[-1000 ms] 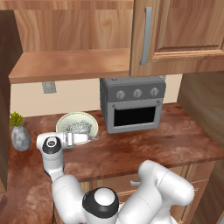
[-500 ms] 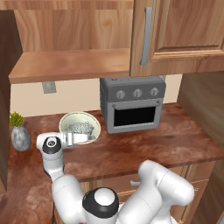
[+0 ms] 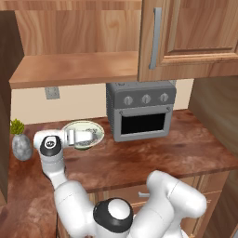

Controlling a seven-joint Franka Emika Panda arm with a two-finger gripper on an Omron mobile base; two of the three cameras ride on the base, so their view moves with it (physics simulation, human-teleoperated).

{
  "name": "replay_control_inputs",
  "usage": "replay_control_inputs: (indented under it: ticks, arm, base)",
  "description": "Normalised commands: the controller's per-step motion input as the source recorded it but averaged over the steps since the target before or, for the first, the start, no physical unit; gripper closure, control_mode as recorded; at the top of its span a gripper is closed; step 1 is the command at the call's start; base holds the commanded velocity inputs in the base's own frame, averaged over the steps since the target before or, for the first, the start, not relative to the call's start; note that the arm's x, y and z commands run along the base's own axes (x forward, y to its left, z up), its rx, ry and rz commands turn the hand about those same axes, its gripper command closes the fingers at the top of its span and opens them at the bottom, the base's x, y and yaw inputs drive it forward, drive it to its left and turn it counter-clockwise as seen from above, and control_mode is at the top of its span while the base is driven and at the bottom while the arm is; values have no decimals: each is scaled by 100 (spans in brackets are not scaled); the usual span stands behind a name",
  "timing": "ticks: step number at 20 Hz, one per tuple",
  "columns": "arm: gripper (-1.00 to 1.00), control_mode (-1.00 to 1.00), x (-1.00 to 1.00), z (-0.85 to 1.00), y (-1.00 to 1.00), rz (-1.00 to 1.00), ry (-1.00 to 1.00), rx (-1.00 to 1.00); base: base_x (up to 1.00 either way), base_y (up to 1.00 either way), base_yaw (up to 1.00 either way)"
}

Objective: Open the cabinet and setup a tea strainer by placing it in the bowl upright.

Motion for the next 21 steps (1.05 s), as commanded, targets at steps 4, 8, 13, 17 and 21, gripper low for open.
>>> replay_control_inputs:
  ticks: [4,8,13,17,21]
  arm:
    - [-100,-100,-59,72,0,-3,0,1]
    - [-100,-100,-75,50,-3,-7,3,8]
    - [-100,-100,-72,43,-17,-10,16,16]
    - [-100,-100,-34,41,-37,-5,21,23]
    - [-100,-100,-26,15,-31,0,13,27]
  base:
    - [0,0,0]
    - [0,0,0]
    - [0,0,0]
    - [0,0,0]
    - [0,0,0]
